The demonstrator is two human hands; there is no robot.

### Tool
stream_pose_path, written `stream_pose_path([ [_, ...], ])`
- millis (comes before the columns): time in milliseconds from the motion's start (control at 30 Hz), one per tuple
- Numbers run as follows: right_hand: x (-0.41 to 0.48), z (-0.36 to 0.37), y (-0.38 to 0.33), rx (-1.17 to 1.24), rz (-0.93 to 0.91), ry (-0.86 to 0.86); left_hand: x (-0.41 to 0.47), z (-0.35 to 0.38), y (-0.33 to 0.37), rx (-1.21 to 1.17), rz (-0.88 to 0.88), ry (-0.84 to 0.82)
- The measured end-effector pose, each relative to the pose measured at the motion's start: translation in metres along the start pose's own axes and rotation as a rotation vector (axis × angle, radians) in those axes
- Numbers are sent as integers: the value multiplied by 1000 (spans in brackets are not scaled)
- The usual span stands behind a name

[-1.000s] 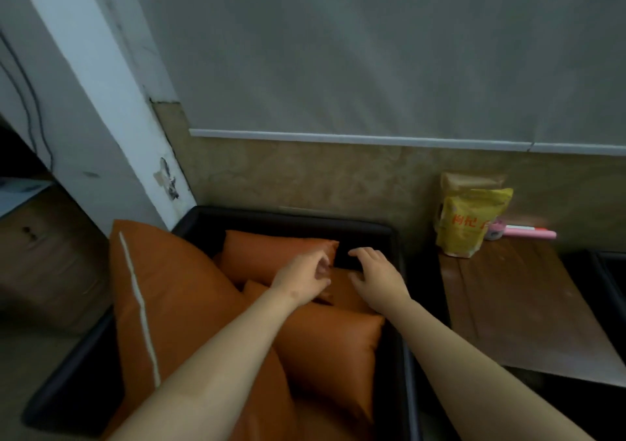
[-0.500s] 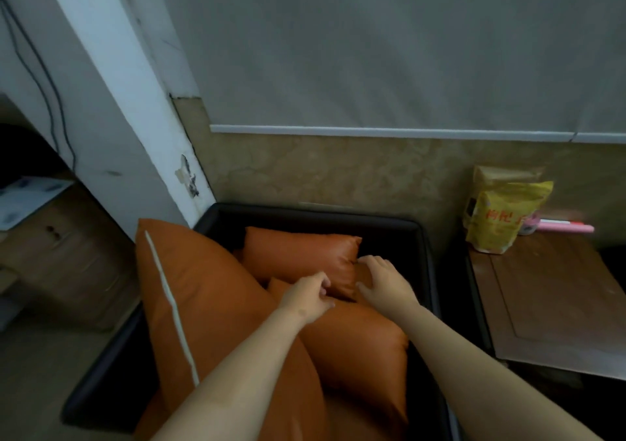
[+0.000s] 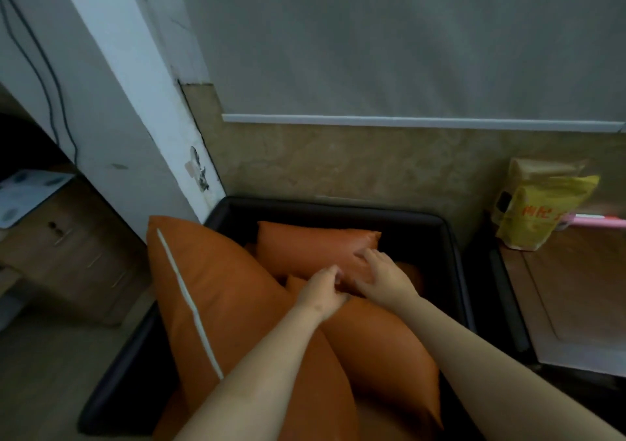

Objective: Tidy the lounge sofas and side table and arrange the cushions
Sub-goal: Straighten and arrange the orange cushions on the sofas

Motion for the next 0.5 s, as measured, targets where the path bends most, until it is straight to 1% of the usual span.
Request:
stream_pose_path([
  [67,4,21,-10,-7,36,-16,5,-9,-26,-23,-16,-28],
  [167,14,50,-29,-3,98,-17,18,-31,-68,-16,-46,-21],
  [300,23,84,-48,-11,137,-52,37,-47,-109,-4,-40,-47],
  [400,20,96,-49,-37,197,-53,52,-44,-118,8,-9,-91],
  [500,14,92,-41,-61,267,-36,65,-35,-110,37,59,-141],
])
Point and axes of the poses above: each hand's wrist, its own x-axis towards the middle knuckle, its own z-axis out of the palm, y = z × x, the point moved 5 cm from there along x, towards the middle knuckle, and after that the axes turned 2 degrees about -z, right-handed, at the moved point
